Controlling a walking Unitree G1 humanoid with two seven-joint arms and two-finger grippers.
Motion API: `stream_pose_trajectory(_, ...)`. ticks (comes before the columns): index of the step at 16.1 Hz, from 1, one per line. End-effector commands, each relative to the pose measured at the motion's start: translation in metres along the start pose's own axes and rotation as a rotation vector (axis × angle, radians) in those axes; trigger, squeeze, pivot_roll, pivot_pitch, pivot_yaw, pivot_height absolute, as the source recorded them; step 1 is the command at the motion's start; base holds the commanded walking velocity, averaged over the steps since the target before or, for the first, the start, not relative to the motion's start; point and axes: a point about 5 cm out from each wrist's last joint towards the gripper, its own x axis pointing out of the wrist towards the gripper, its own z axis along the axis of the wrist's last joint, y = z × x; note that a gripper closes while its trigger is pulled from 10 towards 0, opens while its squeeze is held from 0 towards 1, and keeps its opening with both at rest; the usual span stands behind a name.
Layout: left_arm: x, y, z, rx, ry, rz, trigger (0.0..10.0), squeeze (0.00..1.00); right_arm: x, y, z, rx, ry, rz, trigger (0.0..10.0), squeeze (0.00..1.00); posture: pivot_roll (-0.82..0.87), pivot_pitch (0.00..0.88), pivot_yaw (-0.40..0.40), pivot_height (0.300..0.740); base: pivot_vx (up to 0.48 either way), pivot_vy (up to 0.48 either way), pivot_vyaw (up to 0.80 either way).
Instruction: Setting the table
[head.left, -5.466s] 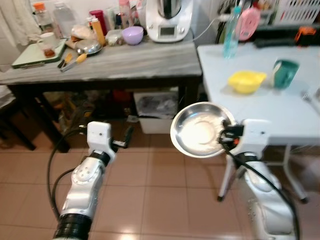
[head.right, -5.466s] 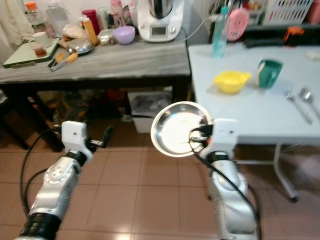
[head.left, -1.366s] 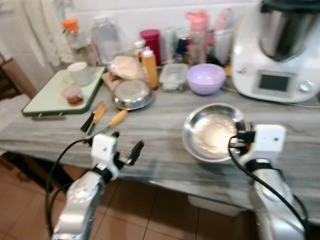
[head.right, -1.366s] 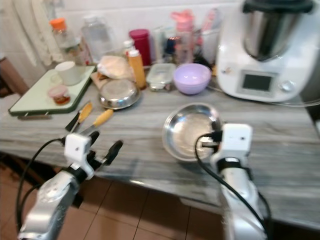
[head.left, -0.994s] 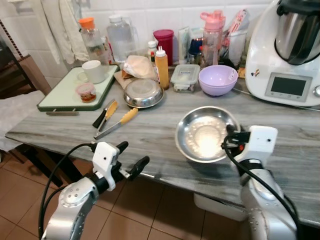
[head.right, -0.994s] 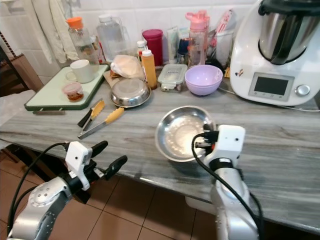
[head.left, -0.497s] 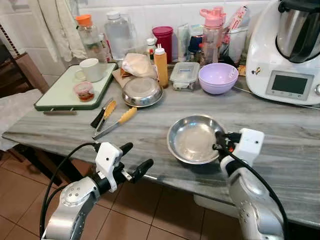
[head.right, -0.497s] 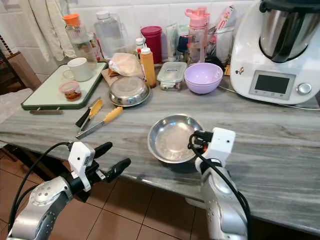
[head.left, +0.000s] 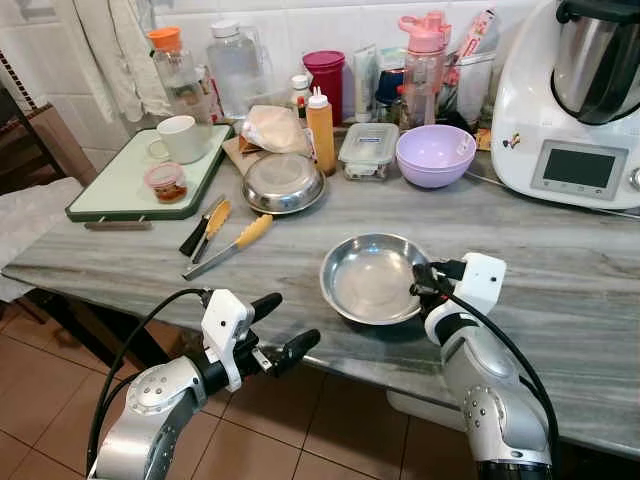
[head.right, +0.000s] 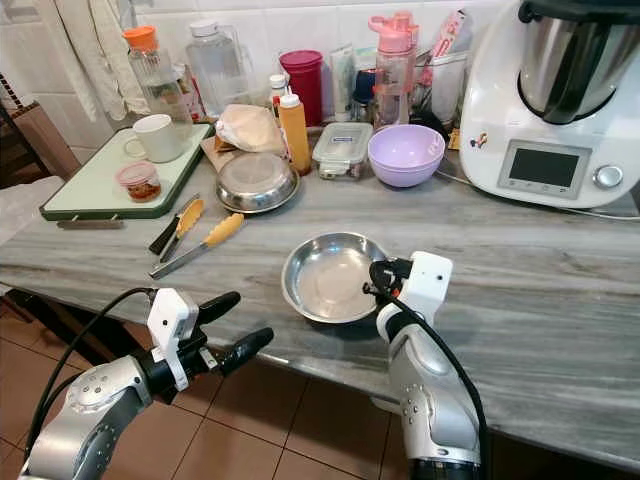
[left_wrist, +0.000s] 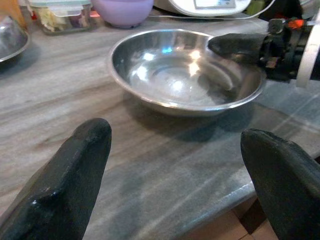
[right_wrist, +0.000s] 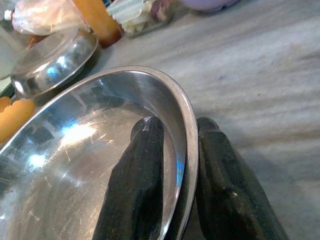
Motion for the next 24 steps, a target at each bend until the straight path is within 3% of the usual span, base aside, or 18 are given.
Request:
stream_pose_trajectory(1, -0.004, 0.002, -0.002, 0.002, 0.021, 0.006, 10.0, 0.00, 0.003, 0.011, -0.003, 0.009, 0.022, 0.036, 10.0, 0.00, -0.10, 0.000, 0.105, 0.740, 0.000, 0.000, 0.00)
stream_pose_trajectory(2, -0.004, 0.002, -0.003, 0.007, 0.027, -0.001, 10.0, 0.00, 0.004, 0.012, -0.003, 0.012, 0.017, 0.040, 10.0, 0.00, -0.10, 0.000, 0.107, 0.740, 0.000, 0.000, 0.00)
stream_pose_trajectory(3, -0.004, 0.002, -0.004, 0.007, 0.030, 0.001, 10.0, 0.00, 0.004, 0.011, -0.003, 0.017, 0.020, 0.034, 10.0, 0.80, -0.10, 0.000, 0.107, 0.740, 0.000, 0.000, 0.00)
stream_pose_trajectory(4, -0.004, 0.001, -0.005, 0.007, 0.030, -0.001, 10.0, 0.00, 0.005, 0.009, -0.004, 0.027, 0.029, 0.021, 10.0, 1.00, -0.10, 0.000, 0.107, 0.740, 0.000, 0.000, 0.00)
stream_pose_trajectory(12, 0.002, -0.008, 0.002, 0.011, 0.022, -0.013, 10.0, 0.00, 0.010, 0.009, -0.011, 0.053, 0.067, 0.024, 10.0, 1.00, -0.11, 0.000, 0.106, 0.740, 0.000, 0.000, 0.00)
stream_pose_trajectory(17, 0.001, -0.004, 0.000, 0.011, 0.028, -0.007, 10.0, 0.00, 0.019, 0.015, -0.012, 0.047, 0.071, 0.043, 10.0, 1.00, -0.11, 0.000, 0.108, 0.740, 0.000, 0.000, 0.00)
stream_pose_trajectory(24, -0.003, 0.006, -0.019, -0.006, 0.053, 0.016, 10.0, 0.00, 0.035, 0.029, -0.004, 0.066, 0.050, 0.073, 10.0, 1.00, -0.09, 0.000, 0.101, 0.740, 0.000, 0.000, 0.00)
